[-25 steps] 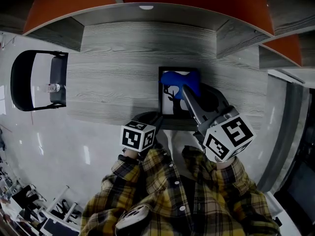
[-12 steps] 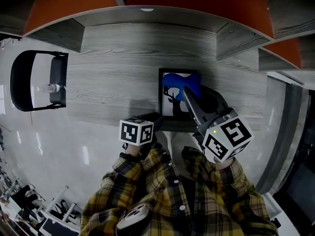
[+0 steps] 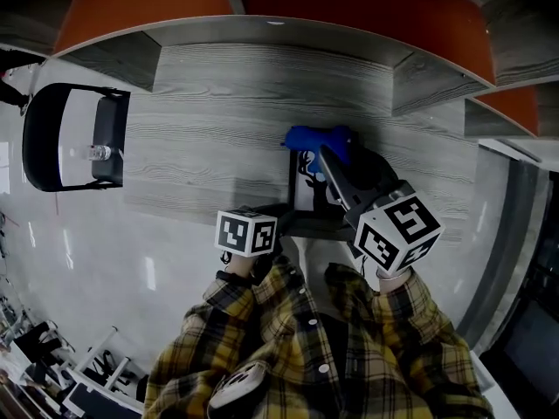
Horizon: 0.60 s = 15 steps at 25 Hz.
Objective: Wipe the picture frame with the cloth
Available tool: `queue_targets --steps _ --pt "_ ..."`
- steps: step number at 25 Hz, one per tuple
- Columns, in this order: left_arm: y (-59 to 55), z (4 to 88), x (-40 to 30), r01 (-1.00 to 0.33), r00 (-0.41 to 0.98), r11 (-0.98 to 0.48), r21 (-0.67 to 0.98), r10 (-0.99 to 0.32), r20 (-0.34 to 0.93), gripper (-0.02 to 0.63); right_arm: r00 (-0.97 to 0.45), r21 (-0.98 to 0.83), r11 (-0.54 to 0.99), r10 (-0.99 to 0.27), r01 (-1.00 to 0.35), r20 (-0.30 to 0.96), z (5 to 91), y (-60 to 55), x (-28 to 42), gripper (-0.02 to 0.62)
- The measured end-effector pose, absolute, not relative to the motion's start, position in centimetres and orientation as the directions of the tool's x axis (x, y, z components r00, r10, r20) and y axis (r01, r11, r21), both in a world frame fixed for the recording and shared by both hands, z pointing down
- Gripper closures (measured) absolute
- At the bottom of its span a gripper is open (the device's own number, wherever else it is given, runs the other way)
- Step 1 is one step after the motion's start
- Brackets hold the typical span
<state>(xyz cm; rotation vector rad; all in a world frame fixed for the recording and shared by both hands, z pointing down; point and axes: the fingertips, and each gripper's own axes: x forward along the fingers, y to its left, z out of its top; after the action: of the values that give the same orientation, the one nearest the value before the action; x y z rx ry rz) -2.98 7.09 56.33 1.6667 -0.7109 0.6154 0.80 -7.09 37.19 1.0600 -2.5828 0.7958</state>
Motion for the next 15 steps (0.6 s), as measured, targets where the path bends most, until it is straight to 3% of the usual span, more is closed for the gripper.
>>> queue_targets --steps 6,10,15 --pt "7.1 56.3 -3.0 -0.733 0.680 -0.143 0.665 -0.128 0.722 0.525 -0.755 -0.506 0.561 -0.522 -0.655 0.398 39.3 -9.4 -1.5 0.554" --pt "7.1 56.3 -3.0 -0.731 0.682 -0.142 0.667 -0.129 0.720 0.525 -0.743 -0.549 0.500 -0.437 -0.670 0.508 44.7 -9.8 -1.6 0.554" --pt "7.1 56.3 -3.1 -0.731 0.682 -0.141 0.668 -0.131 0.719 0.525 -0.647 -0.423 0.526 -0.376 -0.738 0.663 49.5 -10.1 -1.4 0.554"
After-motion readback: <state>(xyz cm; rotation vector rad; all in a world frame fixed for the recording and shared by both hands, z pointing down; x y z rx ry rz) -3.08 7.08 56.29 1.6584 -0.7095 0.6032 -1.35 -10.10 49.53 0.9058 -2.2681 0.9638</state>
